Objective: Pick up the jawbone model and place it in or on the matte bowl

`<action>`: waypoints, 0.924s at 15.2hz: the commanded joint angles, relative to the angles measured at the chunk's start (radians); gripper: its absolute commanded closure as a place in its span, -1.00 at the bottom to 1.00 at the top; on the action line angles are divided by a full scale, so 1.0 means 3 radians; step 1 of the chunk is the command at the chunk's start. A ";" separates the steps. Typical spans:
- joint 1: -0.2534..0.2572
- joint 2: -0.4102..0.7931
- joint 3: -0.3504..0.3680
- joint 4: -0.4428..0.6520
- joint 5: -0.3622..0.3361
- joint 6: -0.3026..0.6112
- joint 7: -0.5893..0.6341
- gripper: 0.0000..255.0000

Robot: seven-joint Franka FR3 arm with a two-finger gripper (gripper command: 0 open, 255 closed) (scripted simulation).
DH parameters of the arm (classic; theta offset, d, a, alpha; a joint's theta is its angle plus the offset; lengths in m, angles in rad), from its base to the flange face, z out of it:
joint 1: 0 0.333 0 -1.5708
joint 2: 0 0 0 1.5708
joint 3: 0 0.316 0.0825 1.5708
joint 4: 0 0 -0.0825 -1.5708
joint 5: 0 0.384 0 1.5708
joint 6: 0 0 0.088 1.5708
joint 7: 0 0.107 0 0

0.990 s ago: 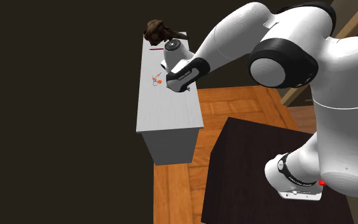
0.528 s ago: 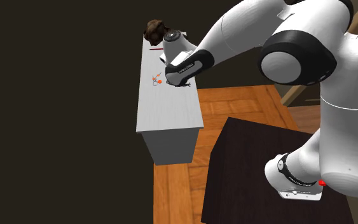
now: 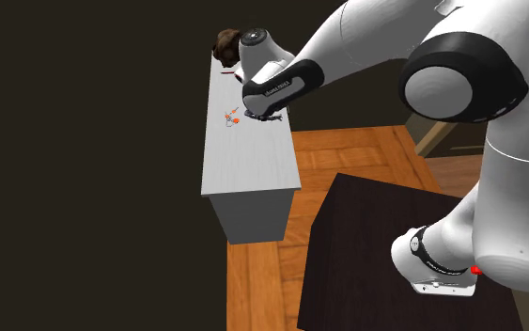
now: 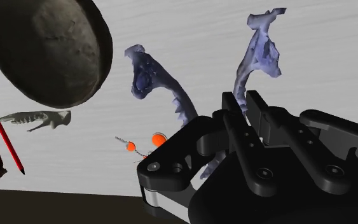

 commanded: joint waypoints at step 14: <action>-0.0571 0.0463 0.0009 0.1048 0.0231 -0.0488 -0.0677 1.00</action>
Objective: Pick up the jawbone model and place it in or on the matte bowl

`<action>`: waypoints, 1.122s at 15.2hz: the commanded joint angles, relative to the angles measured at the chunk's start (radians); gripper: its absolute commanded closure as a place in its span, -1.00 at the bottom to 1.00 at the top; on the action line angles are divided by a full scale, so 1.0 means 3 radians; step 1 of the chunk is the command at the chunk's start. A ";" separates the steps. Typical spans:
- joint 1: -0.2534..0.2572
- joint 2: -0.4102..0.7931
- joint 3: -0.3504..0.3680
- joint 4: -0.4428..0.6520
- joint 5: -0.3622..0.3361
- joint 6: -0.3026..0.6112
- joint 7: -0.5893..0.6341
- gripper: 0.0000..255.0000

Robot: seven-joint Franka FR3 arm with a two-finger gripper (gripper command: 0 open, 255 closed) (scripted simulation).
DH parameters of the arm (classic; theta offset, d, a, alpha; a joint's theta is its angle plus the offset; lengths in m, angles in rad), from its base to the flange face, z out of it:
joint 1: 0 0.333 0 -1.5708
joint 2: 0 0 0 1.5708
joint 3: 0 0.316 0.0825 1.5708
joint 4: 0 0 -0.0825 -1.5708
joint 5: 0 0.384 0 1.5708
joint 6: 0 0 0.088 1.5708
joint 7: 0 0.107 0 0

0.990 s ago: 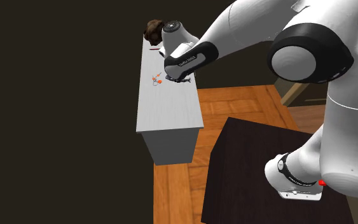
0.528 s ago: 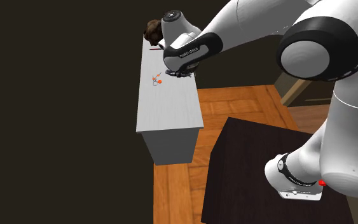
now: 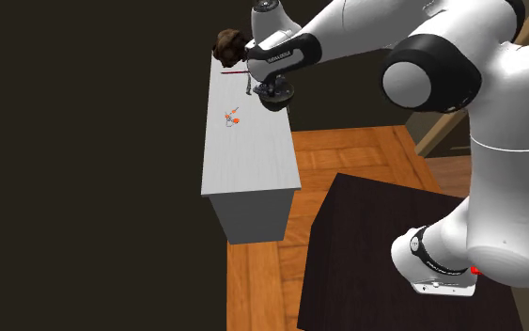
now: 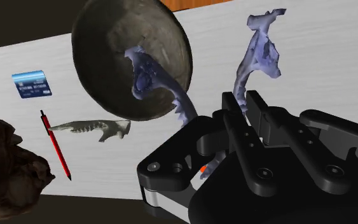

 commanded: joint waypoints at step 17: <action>-0.0625 0.1179 0.0087 0.1673 0.0225 -0.0416 -0.0496 1.00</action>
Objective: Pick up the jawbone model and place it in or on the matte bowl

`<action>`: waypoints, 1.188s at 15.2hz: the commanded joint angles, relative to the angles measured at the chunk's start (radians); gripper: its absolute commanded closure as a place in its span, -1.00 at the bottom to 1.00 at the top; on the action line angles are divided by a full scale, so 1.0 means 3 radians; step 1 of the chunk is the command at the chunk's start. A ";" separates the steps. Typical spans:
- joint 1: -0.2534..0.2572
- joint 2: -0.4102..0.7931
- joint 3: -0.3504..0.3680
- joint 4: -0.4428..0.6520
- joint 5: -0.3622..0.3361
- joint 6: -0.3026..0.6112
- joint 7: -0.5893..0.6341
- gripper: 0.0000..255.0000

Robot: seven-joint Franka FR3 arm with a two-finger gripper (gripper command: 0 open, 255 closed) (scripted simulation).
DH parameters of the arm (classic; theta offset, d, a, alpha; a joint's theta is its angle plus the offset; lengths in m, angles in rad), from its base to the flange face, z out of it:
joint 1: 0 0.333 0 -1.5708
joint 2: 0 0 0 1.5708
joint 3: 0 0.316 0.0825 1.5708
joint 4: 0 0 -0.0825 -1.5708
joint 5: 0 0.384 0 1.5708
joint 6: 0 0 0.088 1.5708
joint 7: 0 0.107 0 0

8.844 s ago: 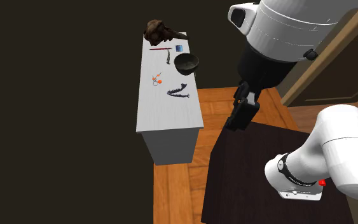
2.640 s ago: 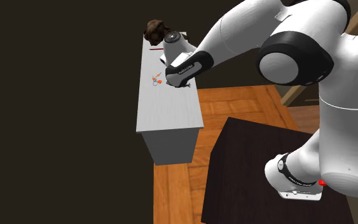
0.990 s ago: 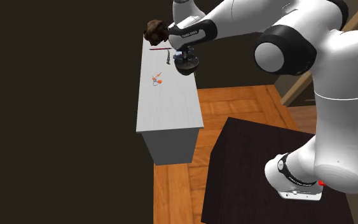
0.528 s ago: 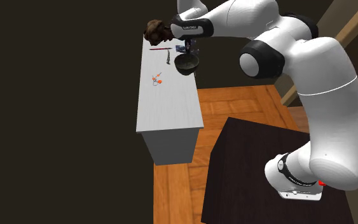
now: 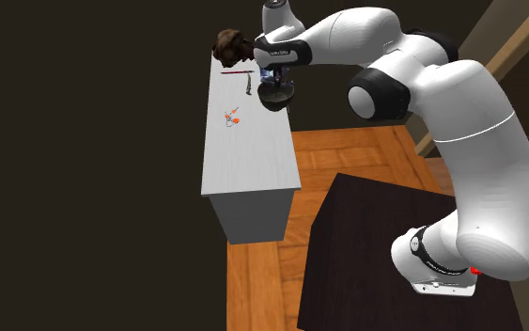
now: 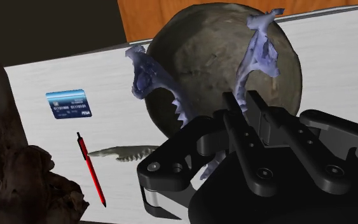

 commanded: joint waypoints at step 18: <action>-0.0011 0.0153 0.0011 0.0009 0.0009 0.0144 0.0017 -1.00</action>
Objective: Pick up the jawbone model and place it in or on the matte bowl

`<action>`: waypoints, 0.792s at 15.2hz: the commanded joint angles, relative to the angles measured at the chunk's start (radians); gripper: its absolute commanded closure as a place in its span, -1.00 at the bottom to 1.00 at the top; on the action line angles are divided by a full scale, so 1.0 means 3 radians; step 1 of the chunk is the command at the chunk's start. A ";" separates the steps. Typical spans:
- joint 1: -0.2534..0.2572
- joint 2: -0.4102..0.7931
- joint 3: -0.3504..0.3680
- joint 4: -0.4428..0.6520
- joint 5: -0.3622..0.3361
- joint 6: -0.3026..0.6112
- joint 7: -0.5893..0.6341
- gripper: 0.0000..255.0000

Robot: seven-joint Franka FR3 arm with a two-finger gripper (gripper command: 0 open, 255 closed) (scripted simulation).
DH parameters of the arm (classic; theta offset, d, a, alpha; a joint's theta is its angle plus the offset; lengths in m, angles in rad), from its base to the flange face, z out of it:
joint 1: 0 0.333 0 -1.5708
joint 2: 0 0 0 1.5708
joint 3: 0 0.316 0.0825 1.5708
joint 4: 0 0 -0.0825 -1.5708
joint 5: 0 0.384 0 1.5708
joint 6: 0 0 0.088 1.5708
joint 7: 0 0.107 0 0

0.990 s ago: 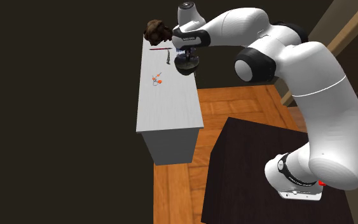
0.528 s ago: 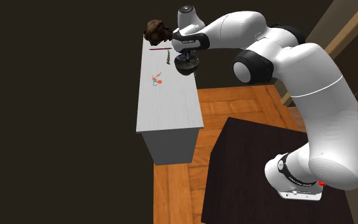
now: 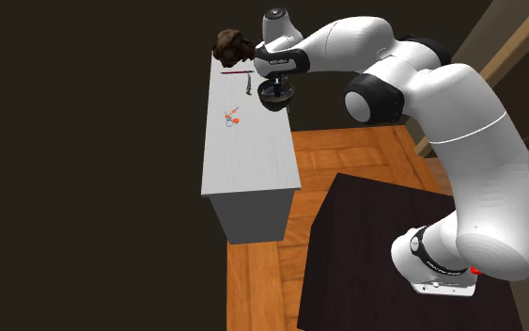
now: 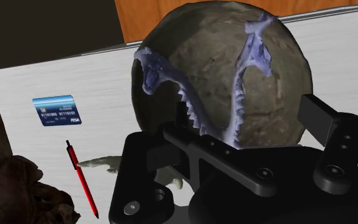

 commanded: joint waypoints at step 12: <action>0.0072 -0.0339 -0.0025 -0.0185 -0.0027 -0.0159 0.0011 -1.00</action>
